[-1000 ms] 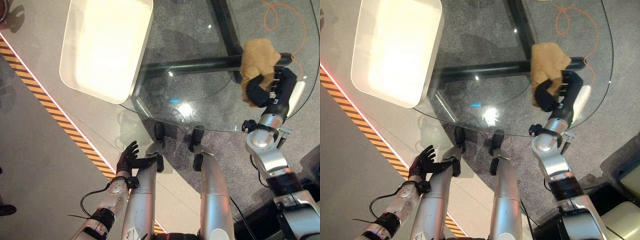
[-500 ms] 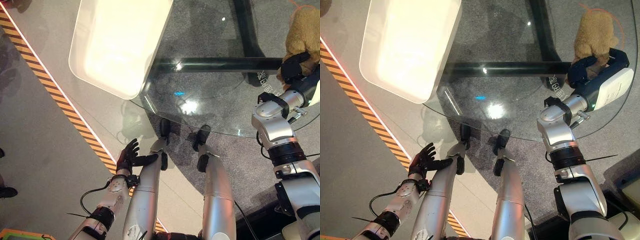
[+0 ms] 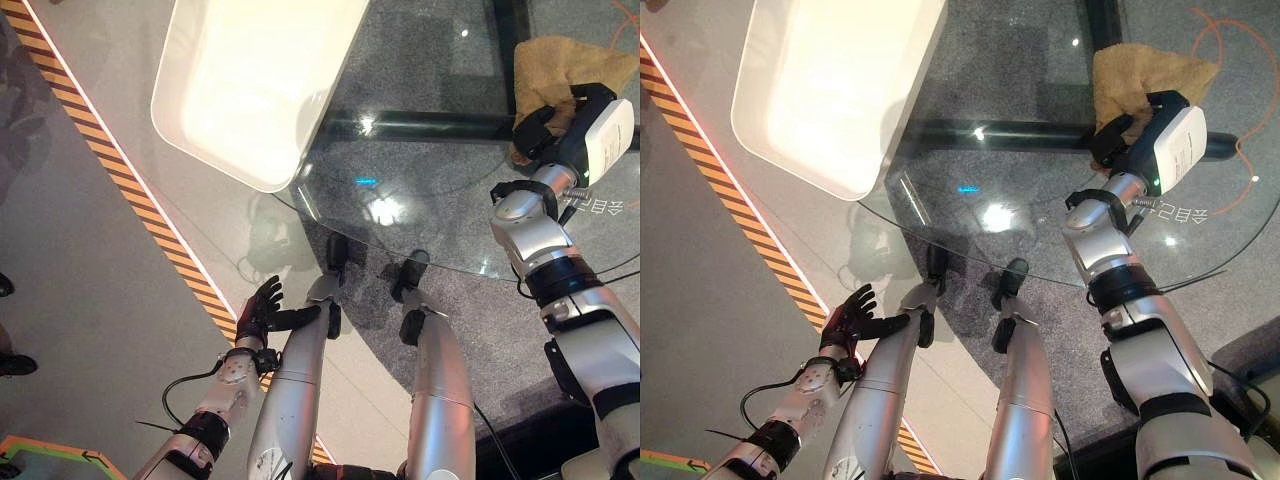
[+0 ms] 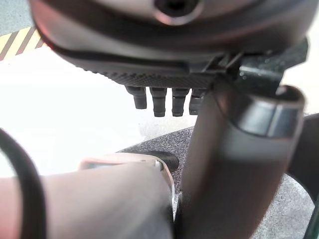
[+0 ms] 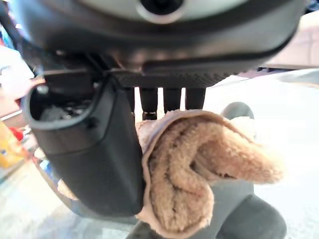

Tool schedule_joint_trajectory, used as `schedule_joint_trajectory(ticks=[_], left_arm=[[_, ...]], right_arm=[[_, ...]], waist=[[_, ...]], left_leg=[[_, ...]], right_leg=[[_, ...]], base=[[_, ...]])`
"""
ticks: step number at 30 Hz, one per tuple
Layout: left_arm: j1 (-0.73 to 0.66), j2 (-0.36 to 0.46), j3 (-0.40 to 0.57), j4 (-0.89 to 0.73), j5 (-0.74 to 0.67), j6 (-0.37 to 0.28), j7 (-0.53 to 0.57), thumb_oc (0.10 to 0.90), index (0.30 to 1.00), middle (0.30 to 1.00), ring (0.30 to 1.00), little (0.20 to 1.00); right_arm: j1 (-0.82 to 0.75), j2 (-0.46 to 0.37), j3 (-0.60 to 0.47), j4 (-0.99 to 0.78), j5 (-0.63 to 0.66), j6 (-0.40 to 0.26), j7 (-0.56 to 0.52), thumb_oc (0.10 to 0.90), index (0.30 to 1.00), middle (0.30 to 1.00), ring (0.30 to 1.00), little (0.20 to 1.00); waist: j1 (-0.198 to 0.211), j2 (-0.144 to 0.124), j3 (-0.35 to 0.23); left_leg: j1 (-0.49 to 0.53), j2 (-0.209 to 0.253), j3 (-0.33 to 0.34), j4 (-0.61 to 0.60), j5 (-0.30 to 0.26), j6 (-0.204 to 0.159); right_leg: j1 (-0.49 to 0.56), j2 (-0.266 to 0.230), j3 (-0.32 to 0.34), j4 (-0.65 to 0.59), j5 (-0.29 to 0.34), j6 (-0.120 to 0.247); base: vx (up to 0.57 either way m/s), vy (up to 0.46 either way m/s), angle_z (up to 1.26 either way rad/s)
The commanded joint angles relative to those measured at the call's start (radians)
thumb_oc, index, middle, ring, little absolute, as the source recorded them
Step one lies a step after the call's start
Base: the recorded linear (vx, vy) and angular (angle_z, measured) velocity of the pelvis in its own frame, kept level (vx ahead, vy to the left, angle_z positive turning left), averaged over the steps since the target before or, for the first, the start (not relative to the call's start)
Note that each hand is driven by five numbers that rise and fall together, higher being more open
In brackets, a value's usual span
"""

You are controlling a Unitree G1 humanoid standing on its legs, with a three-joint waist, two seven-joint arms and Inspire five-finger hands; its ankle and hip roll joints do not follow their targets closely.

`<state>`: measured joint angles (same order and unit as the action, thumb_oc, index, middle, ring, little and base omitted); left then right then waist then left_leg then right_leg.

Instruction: Wipe the table with a cloth and put it in the basket.

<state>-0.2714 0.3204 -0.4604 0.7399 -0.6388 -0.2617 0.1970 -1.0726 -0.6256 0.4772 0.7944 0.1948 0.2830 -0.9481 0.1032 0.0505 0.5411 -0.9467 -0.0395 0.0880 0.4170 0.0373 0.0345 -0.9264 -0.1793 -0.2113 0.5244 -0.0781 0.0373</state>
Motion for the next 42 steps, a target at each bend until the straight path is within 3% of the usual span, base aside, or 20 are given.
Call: schedule_joint_trajectory(ticks=[1,17,23,28,42], left_arm=[[0.093,-0.019,-0.064,0.039,0.01,-0.01,-0.021,0.8,0.9,0.9,0.9,0.9],[0.095,-0.03,-0.056,0.027,0.048,-0.008,-0.034,0.8,0.9,0.9,0.9,0.9],[0.095,-0.027,-0.051,0.023,0.052,0.003,-0.03,0.8,0.9,0.9,0.9,0.9],[0.087,-0.031,-0.053,0.013,0.054,0.012,-0.028,0.8,0.9,0.9,0.9,0.9],[0.085,-0.038,-0.049,0.013,0.057,0.01,-0.025,0.8,0.9,0.9,0.9,0.9]], right_arm=[[-0.072,-0.06,0.1,0.001,-0.013,-0.01,0.18,0.1,0.3,0.3,0.3,0.2],[0.02,0.07,0.141,-0.154,0.198,-0.184,0.716,0.1,0.3,0.3,0.3,0.2],[0.073,0.12,0.166,-0.266,0.227,-0.217,0.894,0.1,0.3,0.3,0.3,0.2],[0.12,0.158,0.197,-0.345,0.217,-0.22,0.958,0.1,0.3,0.3,0.3,0.2],[0.199,0.186,0.229,-0.415,0.205,-0.192,1.001,0.1,0.3,0.3,0.3,0.2]], waist=[[0.05,0.088,-0.021],[0.057,0.081,-0.021],[0.053,0.076,-0.021],[0.048,0.074,-0.021],[0.036,0.062,-0.021]], left_leg=[[0.022,-0.027,-0.001,0.033,-0.125,0.009],[0.035,-0.028,-0.001,0.017,-0.11,-0.007],[0.039,-0.027,0.002,0.017,-0.103,-0.011],[0.034,-0.026,0.007,0.019,-0.097,-0.011],[0.043,-0.022,0.017,0.016,-0.092,-0.012]], right_leg=[[-0.033,0.04,-0.018,-0.028,0.039,0.015],[-0.022,0.035,-0.028,-0.034,0.03,0.007],[-0.021,0.037,-0.026,-0.033,0.031,0.008],[-0.028,0.035,-0.022,-0.034,0.037,0.01],[-0.018,0.037,-0.017,-0.046,0.047,0.015]], base=[[0.0,0.006,0.05],[0.0,-0.01,-0.02],[0.0,-0.004,-0.02],[0.0,-0.002,0.04],[0.0,0.01,0.11]])
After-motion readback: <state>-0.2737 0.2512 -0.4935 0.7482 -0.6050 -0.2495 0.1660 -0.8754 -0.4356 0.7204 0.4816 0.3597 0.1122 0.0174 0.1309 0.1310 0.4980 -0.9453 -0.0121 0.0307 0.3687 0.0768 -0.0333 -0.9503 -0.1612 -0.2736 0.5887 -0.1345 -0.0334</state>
